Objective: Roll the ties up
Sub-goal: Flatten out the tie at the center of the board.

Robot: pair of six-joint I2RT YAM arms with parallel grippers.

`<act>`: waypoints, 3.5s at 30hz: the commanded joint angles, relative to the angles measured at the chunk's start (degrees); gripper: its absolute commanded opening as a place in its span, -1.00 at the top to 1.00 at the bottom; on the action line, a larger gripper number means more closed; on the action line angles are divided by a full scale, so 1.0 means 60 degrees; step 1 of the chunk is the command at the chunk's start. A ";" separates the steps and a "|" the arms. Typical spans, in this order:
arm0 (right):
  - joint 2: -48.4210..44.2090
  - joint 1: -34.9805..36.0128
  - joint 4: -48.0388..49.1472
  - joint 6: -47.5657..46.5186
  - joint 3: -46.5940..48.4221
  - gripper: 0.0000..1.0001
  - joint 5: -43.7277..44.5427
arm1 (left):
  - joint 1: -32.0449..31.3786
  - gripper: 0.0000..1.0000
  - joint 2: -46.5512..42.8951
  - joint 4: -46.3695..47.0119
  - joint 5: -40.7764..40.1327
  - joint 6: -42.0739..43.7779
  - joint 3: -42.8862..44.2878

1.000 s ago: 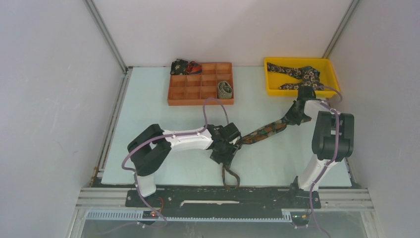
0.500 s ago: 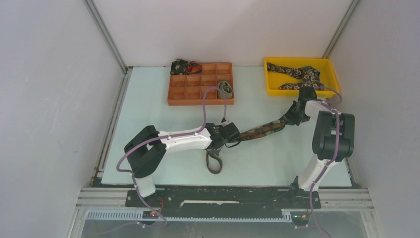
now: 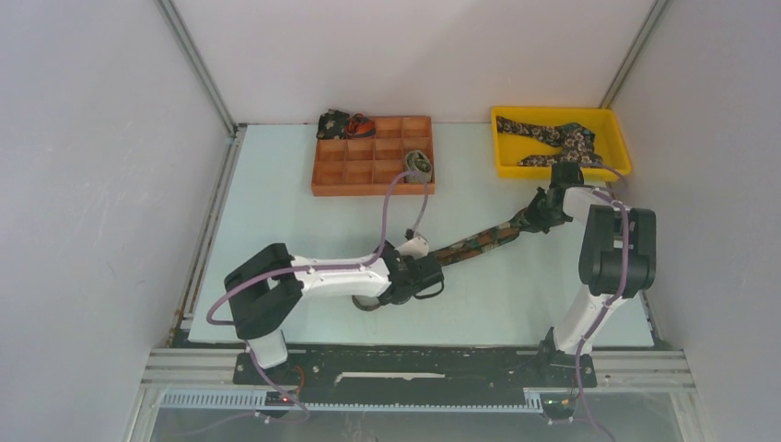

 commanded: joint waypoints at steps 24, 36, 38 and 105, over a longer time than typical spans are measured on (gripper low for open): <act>-0.0686 -0.0023 -0.0177 -0.0244 0.0209 0.75 0.0204 | 0.1147 -0.99 -0.2761 0.0483 0.5758 -0.2592 -0.1660; -0.1206 -0.0008 -0.0592 -0.0398 0.0319 0.05 0.0511 | 0.1674 -0.92 -0.1988 0.1522 0.6383 -0.2180 -0.2257; -0.1356 -0.0008 -0.0772 -0.0450 0.0323 0.04 0.0559 | 0.1736 -0.68 -0.1957 0.1500 0.6168 -0.2047 -0.2279; 0.3384 0.9891 -0.1337 -0.0377 0.5990 0.67 -0.1643 | 0.8490 -0.65 -0.9252 0.2887 0.8446 -0.7561 -0.6576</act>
